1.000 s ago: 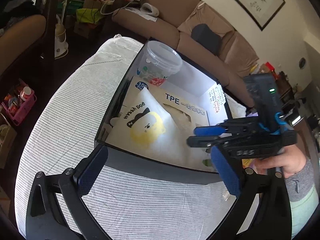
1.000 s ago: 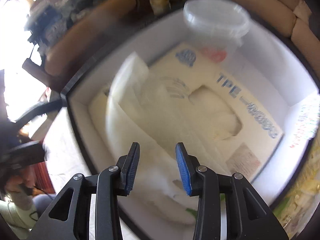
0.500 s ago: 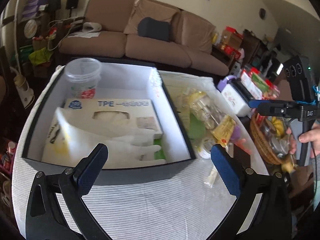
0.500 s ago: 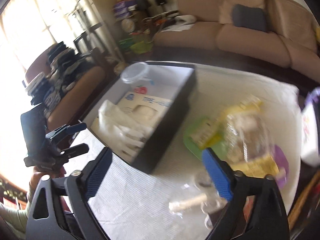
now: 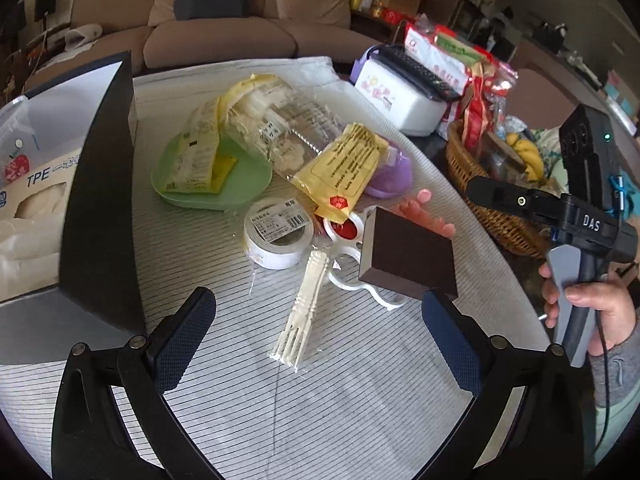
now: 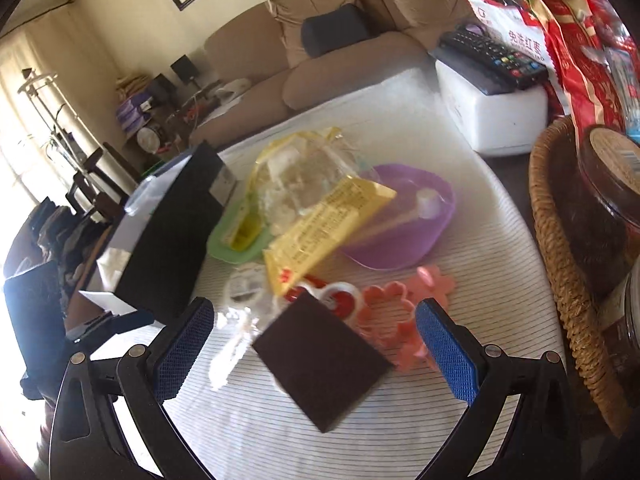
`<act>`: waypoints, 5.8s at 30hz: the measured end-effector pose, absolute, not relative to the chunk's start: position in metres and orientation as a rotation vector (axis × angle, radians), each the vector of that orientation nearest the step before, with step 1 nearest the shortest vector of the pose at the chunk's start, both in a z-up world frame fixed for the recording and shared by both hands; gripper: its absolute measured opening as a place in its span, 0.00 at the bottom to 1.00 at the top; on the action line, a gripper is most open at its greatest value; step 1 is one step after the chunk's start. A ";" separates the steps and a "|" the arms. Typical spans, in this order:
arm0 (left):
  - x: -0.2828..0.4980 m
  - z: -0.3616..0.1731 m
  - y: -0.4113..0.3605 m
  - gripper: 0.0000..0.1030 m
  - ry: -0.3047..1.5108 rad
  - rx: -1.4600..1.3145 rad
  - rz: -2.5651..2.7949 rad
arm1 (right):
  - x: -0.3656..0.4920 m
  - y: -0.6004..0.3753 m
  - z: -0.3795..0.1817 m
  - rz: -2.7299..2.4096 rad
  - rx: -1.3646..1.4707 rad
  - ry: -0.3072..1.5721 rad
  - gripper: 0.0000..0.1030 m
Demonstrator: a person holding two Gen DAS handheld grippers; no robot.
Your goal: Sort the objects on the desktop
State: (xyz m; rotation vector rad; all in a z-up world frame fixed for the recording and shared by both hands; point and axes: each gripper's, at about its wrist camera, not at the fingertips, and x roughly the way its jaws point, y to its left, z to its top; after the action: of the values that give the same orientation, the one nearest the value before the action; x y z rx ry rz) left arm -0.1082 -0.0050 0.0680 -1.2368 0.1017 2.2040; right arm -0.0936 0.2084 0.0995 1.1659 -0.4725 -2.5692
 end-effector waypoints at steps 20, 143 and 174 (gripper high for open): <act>-0.133 0.033 0.006 1.00 -0.088 -1.313 2.224 | -0.153 0.225 0.069 -2.721 1.144 -0.205 0.70; -0.142 0.054 -0.023 0.99 -0.057 -1.347 2.153 | -0.199 0.173 0.060 -2.054 1.282 -0.582 0.14; -0.126 0.079 -0.018 0.51 0.138 -1.175 2.258 | -0.249 0.127 0.053 -2.042 1.408 -0.740 0.41</act>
State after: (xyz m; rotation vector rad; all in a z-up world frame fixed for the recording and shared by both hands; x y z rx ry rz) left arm -0.1264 -0.0178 0.0793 -1.1746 0.1375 2.2576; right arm -0.2495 0.1273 0.0529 1.4083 -0.7403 -2.0422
